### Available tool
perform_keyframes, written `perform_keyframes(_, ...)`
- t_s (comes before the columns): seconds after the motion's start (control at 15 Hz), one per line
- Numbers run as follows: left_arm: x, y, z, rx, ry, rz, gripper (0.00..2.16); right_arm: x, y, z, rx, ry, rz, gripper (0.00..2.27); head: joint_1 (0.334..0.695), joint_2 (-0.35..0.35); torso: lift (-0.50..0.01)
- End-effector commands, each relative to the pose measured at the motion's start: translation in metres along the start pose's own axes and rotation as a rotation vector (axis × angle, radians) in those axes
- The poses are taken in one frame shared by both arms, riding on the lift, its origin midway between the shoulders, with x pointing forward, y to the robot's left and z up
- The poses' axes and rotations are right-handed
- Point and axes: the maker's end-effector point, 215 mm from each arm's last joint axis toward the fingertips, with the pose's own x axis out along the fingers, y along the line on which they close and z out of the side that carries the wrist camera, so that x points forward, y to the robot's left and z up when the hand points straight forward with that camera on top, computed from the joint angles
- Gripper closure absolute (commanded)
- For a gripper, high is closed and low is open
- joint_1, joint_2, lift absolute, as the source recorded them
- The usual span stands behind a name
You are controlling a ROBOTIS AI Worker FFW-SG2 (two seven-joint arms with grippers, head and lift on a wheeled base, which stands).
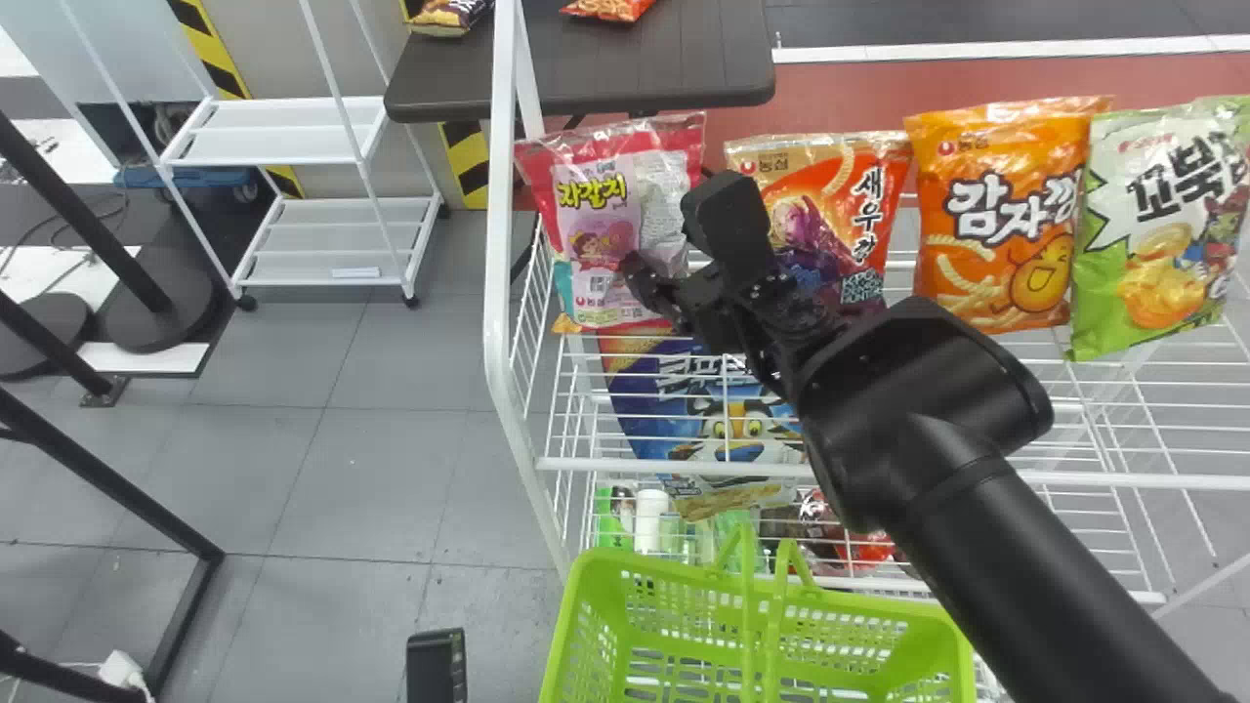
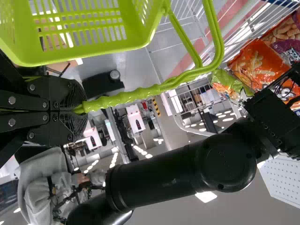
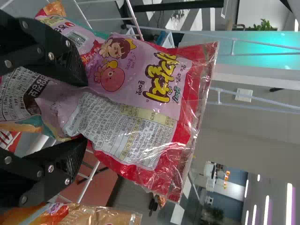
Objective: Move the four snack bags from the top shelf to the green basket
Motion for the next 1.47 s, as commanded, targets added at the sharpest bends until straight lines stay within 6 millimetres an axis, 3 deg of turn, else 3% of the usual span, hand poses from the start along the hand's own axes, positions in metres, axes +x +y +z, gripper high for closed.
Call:
perform_keyframes(0.0,0.002,-0.001,0.003,0.002,-0.001,-0.008,1.39,-0.009,0.012,0.007,0.008,-0.015,0.011,2.13,0.695,0.087,0.0)
perform_keyframes(0.33,0.0,-0.003,0.003,0.007,-0.004,-0.008,1.39,-0.043,0.044,0.028,0.056,-0.061,0.022,2.13,0.695,0.113,0.0)
perform_keyframes(0.6,-0.001,-0.007,0.004,0.011,-0.011,-0.007,1.39,-0.092,0.058,0.043,0.14,-0.063,-0.018,2.13,0.695,0.127,0.0)
perform_keyframes(0.73,-0.002,-0.007,0.004,0.011,-0.016,-0.005,1.39,-0.134,0.05,0.043,0.147,-0.069,-0.054,2.13,0.695,0.129,0.0)
perform_keyframes(0.93,0.0,-0.009,0.006,0.018,-0.019,-0.007,1.39,-0.215,0.009,0.015,0.144,-0.037,-0.15,2.13,0.695,0.074,0.0)
perform_keyframes(1.0,0.001,-0.013,0.005,0.024,-0.017,-0.01,1.39,-0.243,-0.004,0.001,0.15,-0.015,-0.183,2.13,0.695,0.038,0.0)
perform_keyframes(1.07,0.002,-0.015,0.004,0.027,-0.015,-0.01,1.39,-0.267,-0.013,-0.003,0.16,-0.013,-0.209,2.13,0.695,-0.035,0.0)
perform_keyframes(1.2,0.002,-0.017,0.0,0.026,-0.013,-0.009,1.39,-0.321,-0.026,-0.017,0.175,0.009,-0.258,2.13,0.695,-0.115,0.0)
perform_keyframes(1.27,0.001,-0.018,-0.003,0.019,-0.014,-0.007,1.39,-0.34,-0.026,-0.023,0.179,0.017,-0.258,2.13,0.695,-0.202,0.0)
perform_keyframes(1.4,-0.002,-0.02,-0.005,0.023,-0.027,-0.003,1.39,-0.368,-0.033,-0.041,0.208,0.081,-0.258,2.13,0.695,-0.275,0.0)
